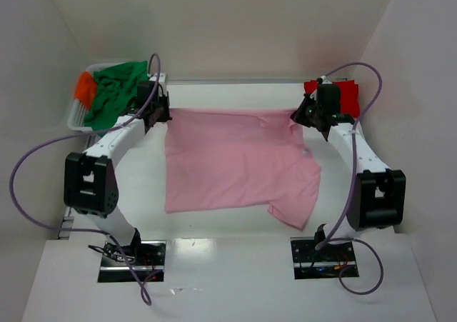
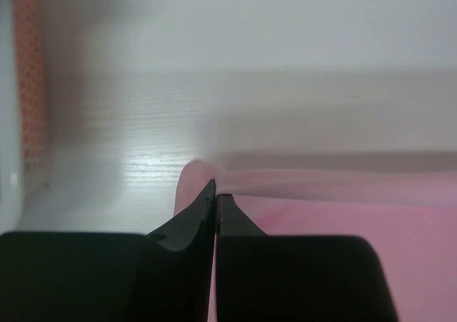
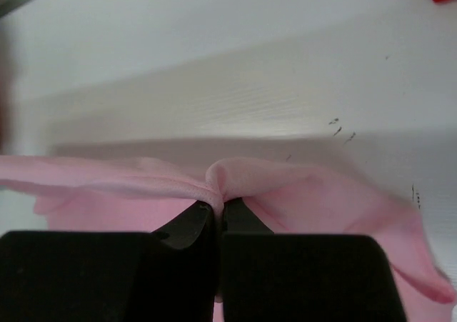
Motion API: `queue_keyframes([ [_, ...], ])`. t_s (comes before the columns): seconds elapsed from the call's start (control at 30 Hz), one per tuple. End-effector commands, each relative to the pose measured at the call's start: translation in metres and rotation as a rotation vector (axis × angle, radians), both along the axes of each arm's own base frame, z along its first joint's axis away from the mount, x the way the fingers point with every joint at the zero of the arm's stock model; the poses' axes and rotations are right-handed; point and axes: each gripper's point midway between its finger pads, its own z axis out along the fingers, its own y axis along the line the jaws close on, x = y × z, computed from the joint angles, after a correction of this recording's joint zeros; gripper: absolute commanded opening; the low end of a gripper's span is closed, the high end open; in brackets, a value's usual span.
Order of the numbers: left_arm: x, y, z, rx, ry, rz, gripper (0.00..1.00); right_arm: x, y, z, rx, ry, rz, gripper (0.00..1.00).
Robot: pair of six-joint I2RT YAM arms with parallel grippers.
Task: Fold and stack the t-shirts
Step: Flatten out the tshirt, then grap the side of the flattened tshirt furthest away from the robot with both arms
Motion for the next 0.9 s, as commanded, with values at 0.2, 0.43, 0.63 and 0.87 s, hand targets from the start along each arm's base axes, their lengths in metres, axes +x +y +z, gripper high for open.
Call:
queue_keyframes([
  [0.2, 0.102, -0.011, -0.053, -0.022, -0.014, 0.012, 0.00, 0.087, -0.007, -0.066, -0.007, 0.021, -0.048, 0.00],
  [0.43, 0.142, 0.003, -0.049, -0.069, -0.046, 0.029, 0.00, 0.146, -0.010, -0.052, -0.012, -0.024, -0.052, 0.00],
  [0.63, 0.162, 0.016, -0.046, -0.096, -0.056, 0.023, 0.00, 0.187, -0.015, -0.041, -0.014, -0.063, -0.069, 0.00],
  [0.87, 0.161, 0.007, -0.075, -0.107, 0.007, -0.035, 0.00, 0.205, -0.024, -0.058, -0.004, -0.041, -0.071, 0.18],
])
